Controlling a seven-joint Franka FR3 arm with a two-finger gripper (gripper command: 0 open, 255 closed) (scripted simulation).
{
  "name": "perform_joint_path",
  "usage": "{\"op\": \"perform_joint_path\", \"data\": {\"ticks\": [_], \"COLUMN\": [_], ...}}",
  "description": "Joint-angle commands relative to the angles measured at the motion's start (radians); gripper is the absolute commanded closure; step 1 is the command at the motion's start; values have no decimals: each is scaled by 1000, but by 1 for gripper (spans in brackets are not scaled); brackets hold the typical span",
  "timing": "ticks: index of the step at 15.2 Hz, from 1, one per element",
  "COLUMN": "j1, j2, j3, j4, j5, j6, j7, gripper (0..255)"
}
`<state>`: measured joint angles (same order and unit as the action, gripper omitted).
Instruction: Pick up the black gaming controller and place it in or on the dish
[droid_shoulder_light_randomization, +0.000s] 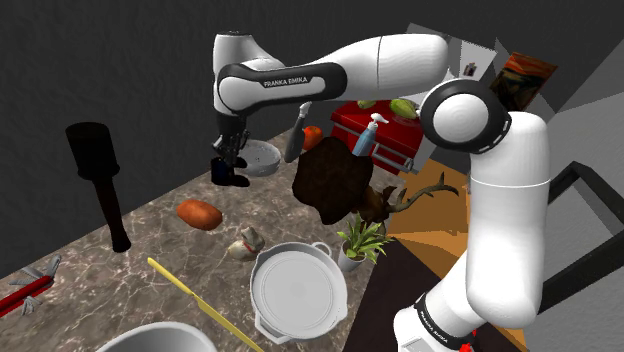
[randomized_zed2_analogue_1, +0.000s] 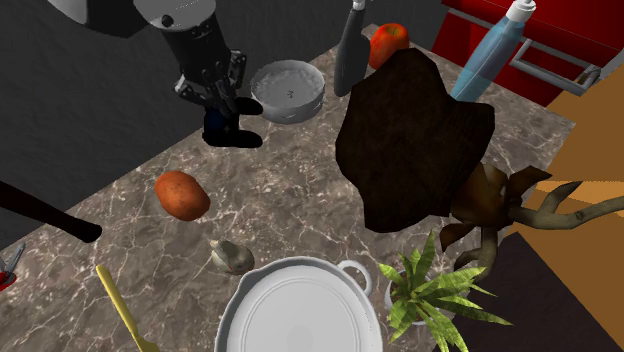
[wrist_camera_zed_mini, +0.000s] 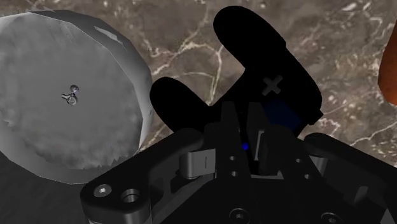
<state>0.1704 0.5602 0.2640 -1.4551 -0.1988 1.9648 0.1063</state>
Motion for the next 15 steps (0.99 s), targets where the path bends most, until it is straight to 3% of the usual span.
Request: {"op": "perform_joint_path", "data": {"ticks": [1,13,15], "j1": [0,5,-18], "j2": [-9,-41,-20], "j3": [2,9,-2], "j4": [12,121,168], "j5": [3,16,16], "j6": [-20,-160,-183], "j7": [-2,-16,-56], "gripper": [255,255,255]}}
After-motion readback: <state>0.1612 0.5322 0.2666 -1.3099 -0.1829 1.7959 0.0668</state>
